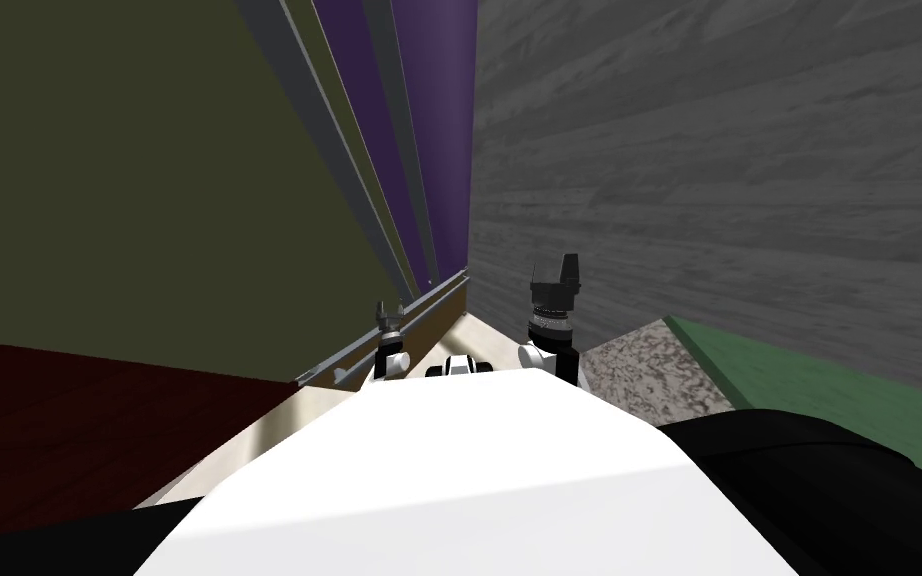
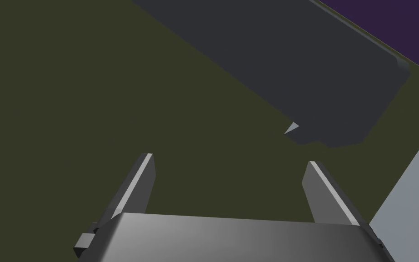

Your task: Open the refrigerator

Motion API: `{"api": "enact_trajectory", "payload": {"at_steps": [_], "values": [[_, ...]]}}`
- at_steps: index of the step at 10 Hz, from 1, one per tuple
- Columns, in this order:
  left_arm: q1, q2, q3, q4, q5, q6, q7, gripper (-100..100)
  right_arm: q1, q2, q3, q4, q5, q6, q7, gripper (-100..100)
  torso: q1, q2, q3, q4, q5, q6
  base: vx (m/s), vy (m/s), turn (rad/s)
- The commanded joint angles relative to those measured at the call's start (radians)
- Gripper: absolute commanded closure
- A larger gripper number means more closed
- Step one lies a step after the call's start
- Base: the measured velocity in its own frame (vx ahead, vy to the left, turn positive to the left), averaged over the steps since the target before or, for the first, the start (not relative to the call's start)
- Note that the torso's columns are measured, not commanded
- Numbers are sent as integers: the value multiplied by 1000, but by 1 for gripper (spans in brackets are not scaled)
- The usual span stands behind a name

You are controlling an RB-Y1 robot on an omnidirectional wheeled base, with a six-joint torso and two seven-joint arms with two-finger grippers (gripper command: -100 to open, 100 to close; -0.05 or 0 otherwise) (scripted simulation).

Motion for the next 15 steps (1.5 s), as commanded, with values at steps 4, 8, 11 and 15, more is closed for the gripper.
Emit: {"api": "enact_trajectory", "payload": {"at_steps": [4,8,11,15], "values": [[-35,-74,-2,107,32,-33,53,-100,0,0,0,0,0,0,0,0,0,0,0,0,0,0,63,-58,13],[-57,-84,8,85,39,12,45,-100,0,0,0,0,0,0,0,0,1,0,0,0,0,0,32,-9,19],[-44,-85,2,99,36,-14,52,100,0,0,0,0,0,0,0,0,1,-3,-2,0,0,1,6,4,-4],[-49,-67,-50,84,19,1,78,100,-1,0,0,0,0,0,0,0,1,3,2,-1,3,5,-115,56,-100]]}}
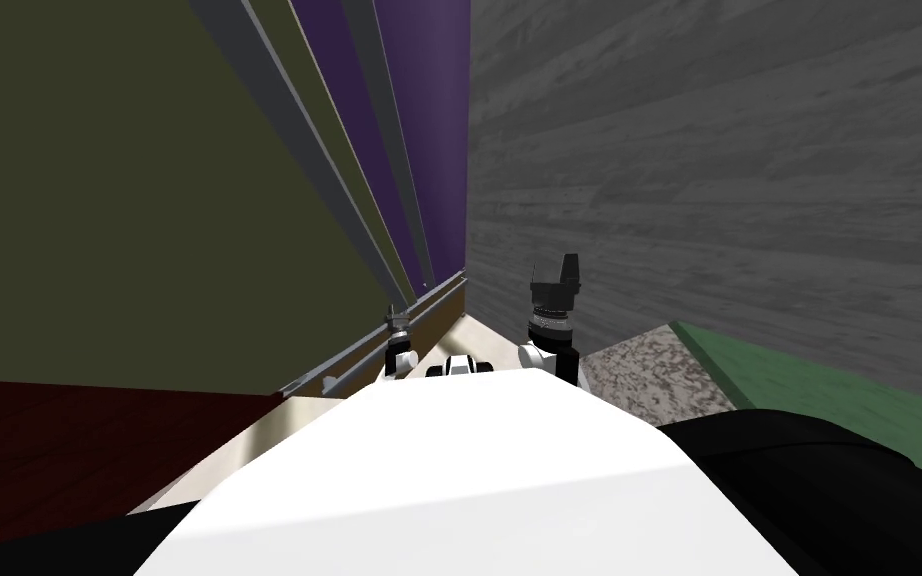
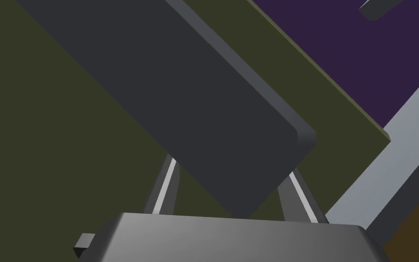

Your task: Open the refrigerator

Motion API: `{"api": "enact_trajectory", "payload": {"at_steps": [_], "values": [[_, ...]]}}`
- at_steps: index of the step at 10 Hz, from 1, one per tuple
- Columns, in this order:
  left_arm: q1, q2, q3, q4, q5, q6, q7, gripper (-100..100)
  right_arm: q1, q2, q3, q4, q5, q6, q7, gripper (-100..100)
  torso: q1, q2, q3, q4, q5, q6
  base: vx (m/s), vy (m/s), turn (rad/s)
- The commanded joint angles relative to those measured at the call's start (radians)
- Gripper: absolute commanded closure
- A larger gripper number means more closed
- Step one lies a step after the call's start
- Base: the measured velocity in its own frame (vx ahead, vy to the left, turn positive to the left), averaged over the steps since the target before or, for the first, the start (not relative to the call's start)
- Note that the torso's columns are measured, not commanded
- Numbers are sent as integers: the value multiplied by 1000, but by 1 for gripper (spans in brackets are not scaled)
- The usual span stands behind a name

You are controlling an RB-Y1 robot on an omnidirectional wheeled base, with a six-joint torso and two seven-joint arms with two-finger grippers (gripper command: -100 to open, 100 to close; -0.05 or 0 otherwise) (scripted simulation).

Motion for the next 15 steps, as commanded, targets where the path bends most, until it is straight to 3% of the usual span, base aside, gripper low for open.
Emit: {"api": "enact_trajectory", "payload": {"at_steps": [1,7,8,9,11,13,14,15], "values": [[-9,12,-56,-10,-17,31,24,100,0,0,0,0,0,0,0,0,-1,4,3,1,0,0,-270,109,-177],[-25,45,-160,-32,-50,78,74,100,0,0,0,0,0,0,0,0,-5,-4,-2,3,-4,-2,-216,80,-126],[-20,45,-145,-27,-44,73,70,100,0,0,0,0,0,0,0,0,-6,-1,-1,4,-4,-2,-110,40,-51],[-67,45,-135,24,-51,55,86,100,0,0,0,0,0,0,0,0,-6,-6,-4,4,-5,-6,-158,97,-264],[-85,45,-135,64,-51,55,86,100,0,0,0,0,0,0,0,0,-2,-3,-2,3,-3,-5,-122,71,-89],[-154,46,-121,133,-56,30,101,100,0,0,0,0,0,0,0,0,-1,-1,-1,3,-3,-5,-153,85,-183],[-154,46,-121,154,-56,30,101,100,0,0,0,0,0,0,0,0,0,0,0,4,-3,-6,-65,45,-26],[-204,46,-107,200,-60,6,116,100,0,0,0,0,0,0,0,0,-2,-3,-2,2,-3,-8,-143,47,-208]]}}
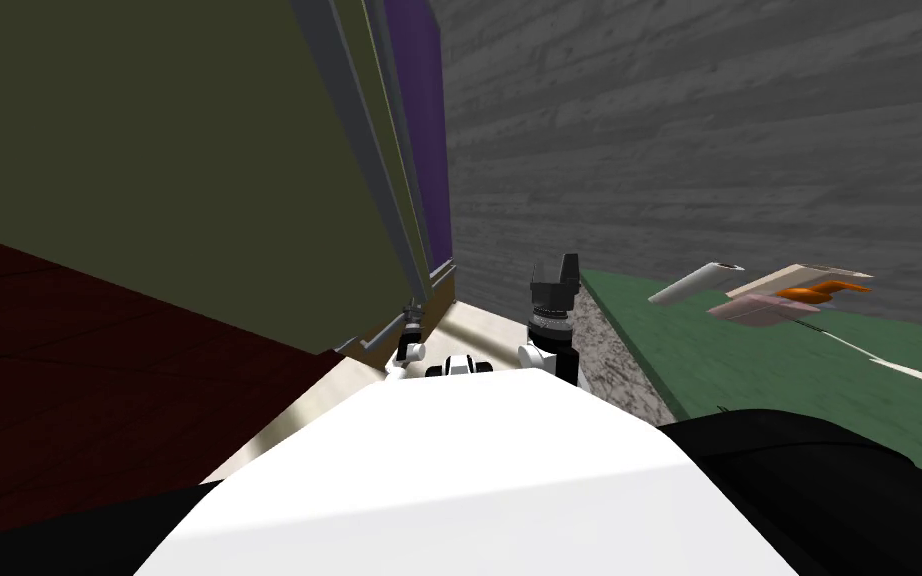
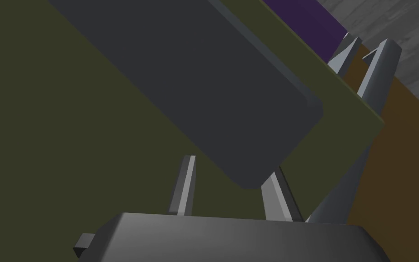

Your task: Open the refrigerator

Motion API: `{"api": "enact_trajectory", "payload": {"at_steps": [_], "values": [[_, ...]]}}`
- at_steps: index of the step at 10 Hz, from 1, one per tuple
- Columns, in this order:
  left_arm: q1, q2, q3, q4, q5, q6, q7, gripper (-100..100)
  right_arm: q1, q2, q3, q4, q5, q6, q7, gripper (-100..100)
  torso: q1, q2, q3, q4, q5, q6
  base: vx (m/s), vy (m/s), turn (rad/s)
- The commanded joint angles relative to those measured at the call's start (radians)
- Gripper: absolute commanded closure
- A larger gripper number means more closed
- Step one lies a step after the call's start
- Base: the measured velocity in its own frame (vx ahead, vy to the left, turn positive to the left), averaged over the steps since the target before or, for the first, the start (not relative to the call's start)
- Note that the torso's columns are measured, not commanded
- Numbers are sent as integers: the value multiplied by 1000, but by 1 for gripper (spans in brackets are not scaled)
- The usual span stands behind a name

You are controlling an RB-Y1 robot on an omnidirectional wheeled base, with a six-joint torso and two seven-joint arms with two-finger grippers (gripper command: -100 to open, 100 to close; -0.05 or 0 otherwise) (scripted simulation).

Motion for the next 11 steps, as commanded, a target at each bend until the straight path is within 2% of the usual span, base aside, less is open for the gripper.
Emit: {"api": "enact_trajectory", "payload": {"at_steps": [1,2,3,5,6,7,8,9,10,11], "values": [[-68,-1,16,89,-5,-23,13,100,0,0,0,0,0,0,0,0,-1,3,1,0,0,4,-159,73,-143],[-68,-1,16,95,-5,-23,13,100,0,0,0,0,0,0,0,0,-1,4,2,1,0,3,-79,46,-17],[-108,0,31,130,-10,-48,28,100,0,0,0,0,0,0,0,0,-1,1,1,1,-1,1,-161,80,-238],[-136,0,31,182,-10,-48,28,100,0,0,0,0,0,0,0,0,-2,6,3,3,-1,3,-123,49,-78],[-175,0,45,216,-15,-72,42,100,0,0,0,0,0,0,0,0,-2,2,1,2,-2,0,-146,70,-195],[-199,0,45,243,-15,-72,42,100,0,0,0,0,0,0,0,0,0,5,2,4,-1,4,-161,80,-169],[-204,0,45,276,-15,-72,42,100,0,0,0,0,0,0,0,0,0,6,4,4,-1,2,-79,33,-27],[-246,1,59,313,-20,-96,57,100,0,0,0,0,0,0,0,0,-2,3,2,3,-1,0,-158,48,-208],[-271,1,59,341,-20,-96,57,100,0,0,0,0,0,0,0,0,-2,6,3,4,-1,5,-163,75,-156],[-273,1,59,366,-20,-96,57,100,0,0,0,0,0,0,0,0,-2,7,4,4,-1,4,-79,36,-22]]}}
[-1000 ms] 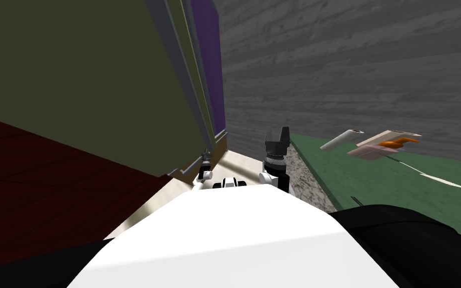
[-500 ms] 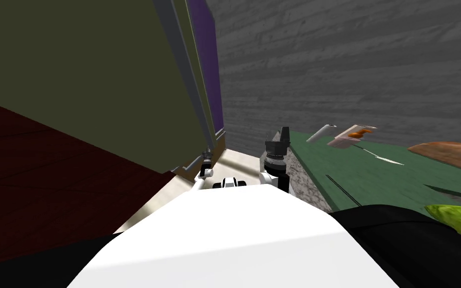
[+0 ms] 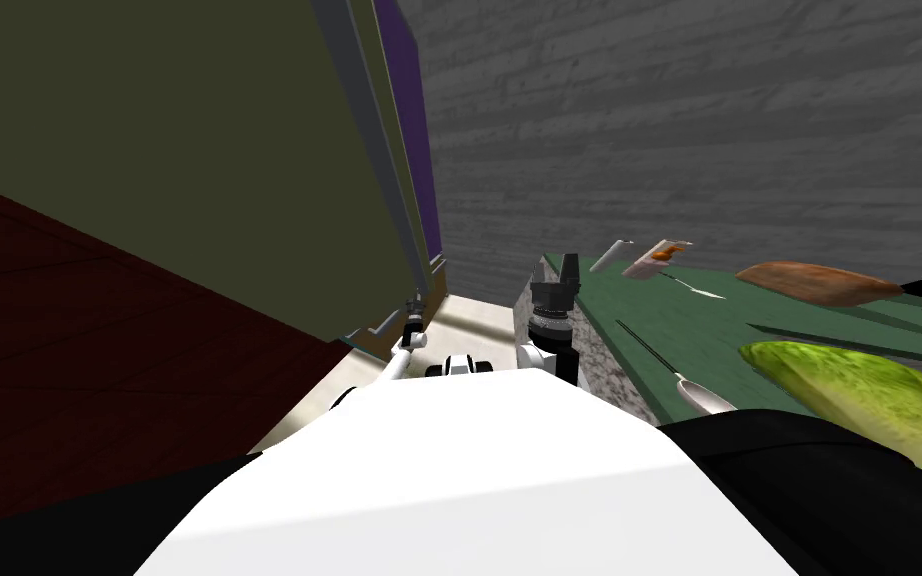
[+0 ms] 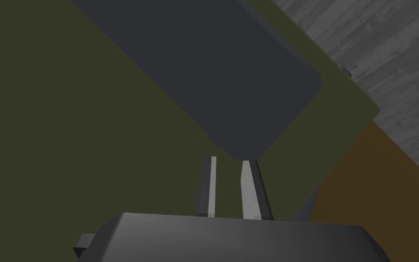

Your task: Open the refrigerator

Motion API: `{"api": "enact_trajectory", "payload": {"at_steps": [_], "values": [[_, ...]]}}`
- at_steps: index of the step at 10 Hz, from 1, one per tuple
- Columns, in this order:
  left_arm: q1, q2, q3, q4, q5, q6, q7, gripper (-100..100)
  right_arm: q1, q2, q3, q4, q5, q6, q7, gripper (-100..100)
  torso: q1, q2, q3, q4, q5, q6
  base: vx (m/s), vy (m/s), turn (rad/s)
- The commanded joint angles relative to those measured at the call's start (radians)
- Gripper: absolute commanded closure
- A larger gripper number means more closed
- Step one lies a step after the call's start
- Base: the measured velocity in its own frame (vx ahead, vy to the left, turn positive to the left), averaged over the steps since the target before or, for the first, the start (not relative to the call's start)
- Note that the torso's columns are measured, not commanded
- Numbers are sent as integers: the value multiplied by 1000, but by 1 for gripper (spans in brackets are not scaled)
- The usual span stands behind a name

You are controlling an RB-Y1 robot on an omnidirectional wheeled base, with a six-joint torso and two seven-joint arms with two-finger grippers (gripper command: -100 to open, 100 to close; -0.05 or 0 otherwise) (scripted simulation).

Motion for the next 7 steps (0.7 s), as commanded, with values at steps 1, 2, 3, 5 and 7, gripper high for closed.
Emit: {"api": "enact_trajectory", "payload": {"at_steps": [1,2,3,5,7], "values": [[-63,1,16,78,-6,-35,19,100,0,0,0,0,0,0,0,0,-1,-3,-2,0,-1,-3,-166,37,-217],[-86,1,16,108,-6,-35,19,100,0,0,0,0,0,0,0,0,-1,1,0,1,0,1,-177,76,-145],[-97,1,16,138,-6,-35,19,100,0,0,0,0,0,0,0,0,0,1,1,1,0,1,-87,36,-4],[-166,1,30,228,-11,-59,34,100,0,0,0,0,0,0,0,0,-3,-4,-3,-1,0,4,-158,42,-178],[-222,2,45,297,-16,-84,49,100,0,0,0,0,0,0,0,0,-4,1,1,-1,0,7,-227,67,-199]]}}
